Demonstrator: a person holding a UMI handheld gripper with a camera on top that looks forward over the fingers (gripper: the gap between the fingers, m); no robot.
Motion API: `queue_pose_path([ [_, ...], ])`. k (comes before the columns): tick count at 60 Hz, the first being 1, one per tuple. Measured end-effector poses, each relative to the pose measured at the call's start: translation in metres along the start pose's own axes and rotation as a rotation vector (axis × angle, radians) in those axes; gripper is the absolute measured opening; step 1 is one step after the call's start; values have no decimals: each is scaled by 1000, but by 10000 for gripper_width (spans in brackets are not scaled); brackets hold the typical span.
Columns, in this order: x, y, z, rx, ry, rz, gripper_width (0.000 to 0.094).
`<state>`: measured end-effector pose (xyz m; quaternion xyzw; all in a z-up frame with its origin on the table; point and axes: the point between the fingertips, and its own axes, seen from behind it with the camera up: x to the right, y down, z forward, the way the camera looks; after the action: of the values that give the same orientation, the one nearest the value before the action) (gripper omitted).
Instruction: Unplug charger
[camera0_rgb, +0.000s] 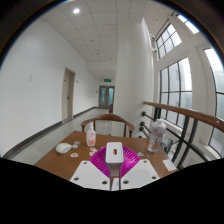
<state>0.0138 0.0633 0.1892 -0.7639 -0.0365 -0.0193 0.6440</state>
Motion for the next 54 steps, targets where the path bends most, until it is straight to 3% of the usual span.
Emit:
queue_pose_path([
  [20, 102, 166, 6, -288, 113, 12, 102],
  [36, 118, 182, 17, -341, 119, 55, 214],
  [37, 116, 184, 17, -344, 109, 64, 235],
  [38, 114, 185, 16, -349, 100, 73, 334],
  [41, 111, 187, 14, -358, 80, 96, 486],
  [43, 108, 186, 11, -354, 68, 104, 551],
  [46, 107, 182, 5, -341, 59, 106, 789],
  [49, 107, 178, -5, -333, 61, 95, 858],
  [54, 106, 166, -24, -305, 63, 78, 839],
])
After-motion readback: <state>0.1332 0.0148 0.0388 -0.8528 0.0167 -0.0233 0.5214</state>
